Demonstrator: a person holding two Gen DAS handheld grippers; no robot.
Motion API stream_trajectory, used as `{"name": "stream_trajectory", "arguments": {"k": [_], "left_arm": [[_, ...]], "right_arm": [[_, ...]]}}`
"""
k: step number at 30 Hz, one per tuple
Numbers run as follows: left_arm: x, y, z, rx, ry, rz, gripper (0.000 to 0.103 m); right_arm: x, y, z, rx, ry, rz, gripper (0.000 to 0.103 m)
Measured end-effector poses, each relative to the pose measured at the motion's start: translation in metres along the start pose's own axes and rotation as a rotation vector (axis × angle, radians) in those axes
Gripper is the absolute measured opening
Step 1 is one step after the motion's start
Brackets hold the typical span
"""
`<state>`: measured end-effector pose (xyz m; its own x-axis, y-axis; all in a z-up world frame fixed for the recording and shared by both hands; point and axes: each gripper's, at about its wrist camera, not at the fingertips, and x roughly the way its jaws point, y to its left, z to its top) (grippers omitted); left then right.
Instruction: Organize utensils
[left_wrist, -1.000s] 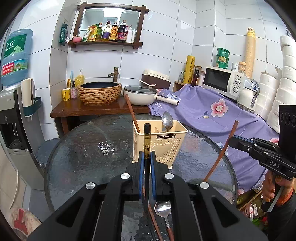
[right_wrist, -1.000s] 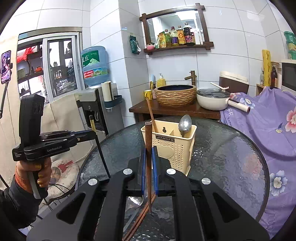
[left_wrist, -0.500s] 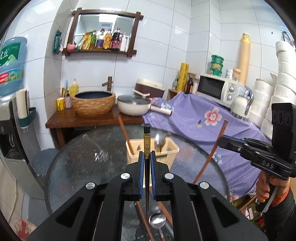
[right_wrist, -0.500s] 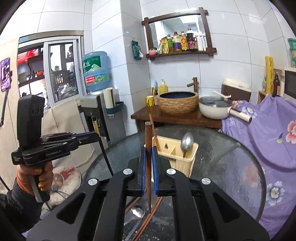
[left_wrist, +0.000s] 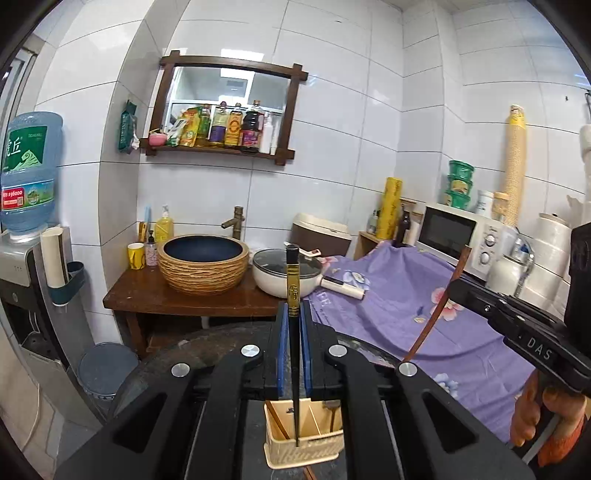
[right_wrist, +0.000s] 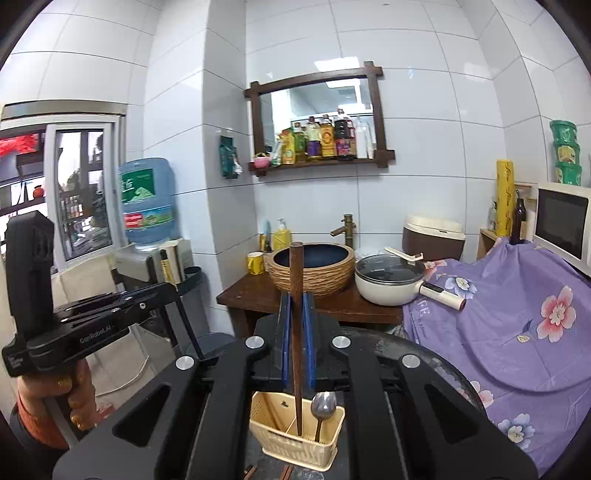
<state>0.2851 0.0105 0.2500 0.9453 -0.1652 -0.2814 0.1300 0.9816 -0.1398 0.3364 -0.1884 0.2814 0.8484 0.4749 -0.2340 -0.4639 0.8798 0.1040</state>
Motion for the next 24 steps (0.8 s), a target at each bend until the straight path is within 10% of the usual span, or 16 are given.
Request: {"name": "stream_trajectory", "arguments": {"k": [24], "left_arm": [[0.112, 0.020, -0.117, -0.049, 0.225, 0.030, 0.007]], "right_arm": [[0.098, -0.034, -0.108, 0.084, 0.202, -0.064, 0.007]]}}
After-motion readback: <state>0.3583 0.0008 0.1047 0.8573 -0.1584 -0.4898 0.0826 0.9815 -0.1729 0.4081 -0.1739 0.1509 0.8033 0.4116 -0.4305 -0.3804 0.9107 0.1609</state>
